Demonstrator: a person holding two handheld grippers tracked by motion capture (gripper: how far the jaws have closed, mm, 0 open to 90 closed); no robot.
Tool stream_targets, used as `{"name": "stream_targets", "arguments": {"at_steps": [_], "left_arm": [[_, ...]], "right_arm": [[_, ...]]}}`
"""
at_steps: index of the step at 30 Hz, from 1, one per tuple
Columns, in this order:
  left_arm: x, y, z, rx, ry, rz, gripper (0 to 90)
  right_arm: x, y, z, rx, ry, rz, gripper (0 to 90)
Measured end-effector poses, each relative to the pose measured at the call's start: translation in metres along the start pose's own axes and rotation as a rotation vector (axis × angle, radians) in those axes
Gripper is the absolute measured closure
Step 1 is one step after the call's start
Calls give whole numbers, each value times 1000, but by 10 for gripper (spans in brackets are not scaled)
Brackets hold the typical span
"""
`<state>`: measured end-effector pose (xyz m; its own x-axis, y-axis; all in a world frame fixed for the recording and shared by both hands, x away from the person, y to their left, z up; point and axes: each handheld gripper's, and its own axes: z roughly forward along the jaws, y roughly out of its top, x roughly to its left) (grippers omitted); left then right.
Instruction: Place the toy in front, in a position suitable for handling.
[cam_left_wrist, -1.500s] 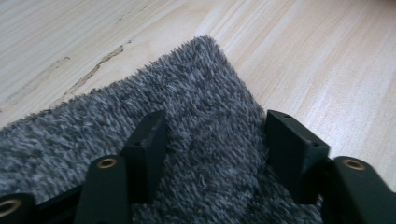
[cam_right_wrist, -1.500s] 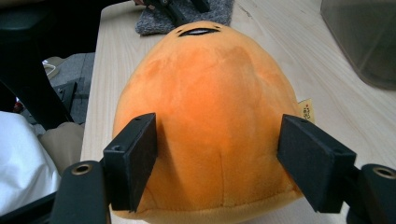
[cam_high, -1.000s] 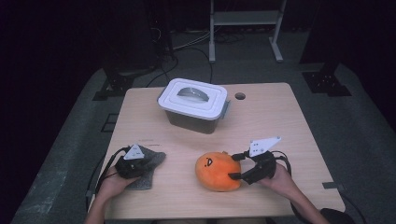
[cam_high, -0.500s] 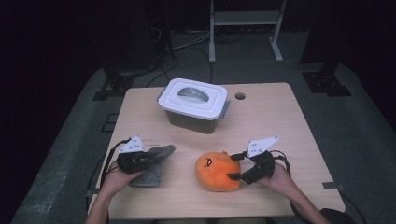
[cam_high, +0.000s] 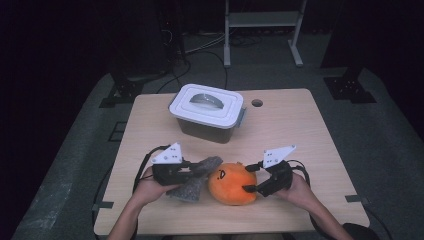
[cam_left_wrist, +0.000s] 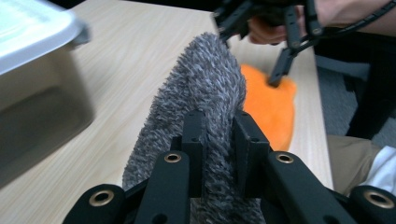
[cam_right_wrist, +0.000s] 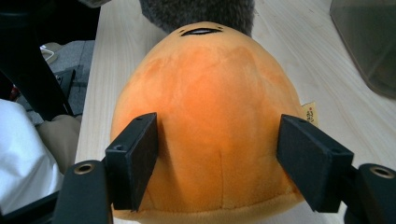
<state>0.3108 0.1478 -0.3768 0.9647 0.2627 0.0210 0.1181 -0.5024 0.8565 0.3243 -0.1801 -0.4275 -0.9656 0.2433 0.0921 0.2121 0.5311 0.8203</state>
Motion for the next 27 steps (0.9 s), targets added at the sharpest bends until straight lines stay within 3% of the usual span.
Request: {"name": "stream_targets", "arguments": {"at_steps": [1, 5, 12, 18, 23, 27], "left_arm": [[-4, 4, 10, 36, -4, 32, 769], [-7, 6, 23, 73, -25, 52, 769], [-10, 13, 33, 86, -45, 75, 769], [-15, 18, 52, 126, -58, 114, 765], [-15, 11, 51, 124, -49, 114, 765], [-15, -5, 40, 119, -30, 95, 764]], "right_arm": [[1, 1, 0, 6, -5, -4, 287], [2, 3, 0, 15, -10, -11, 288], [2, 2, 1, 14, -13, -12, 288], [4, 2, 2, 25, -23, -20, 292], [4, 0, 3, 22, -25, -32, 309], [7, 0, 3, 19, -31, -48, 313]]}}
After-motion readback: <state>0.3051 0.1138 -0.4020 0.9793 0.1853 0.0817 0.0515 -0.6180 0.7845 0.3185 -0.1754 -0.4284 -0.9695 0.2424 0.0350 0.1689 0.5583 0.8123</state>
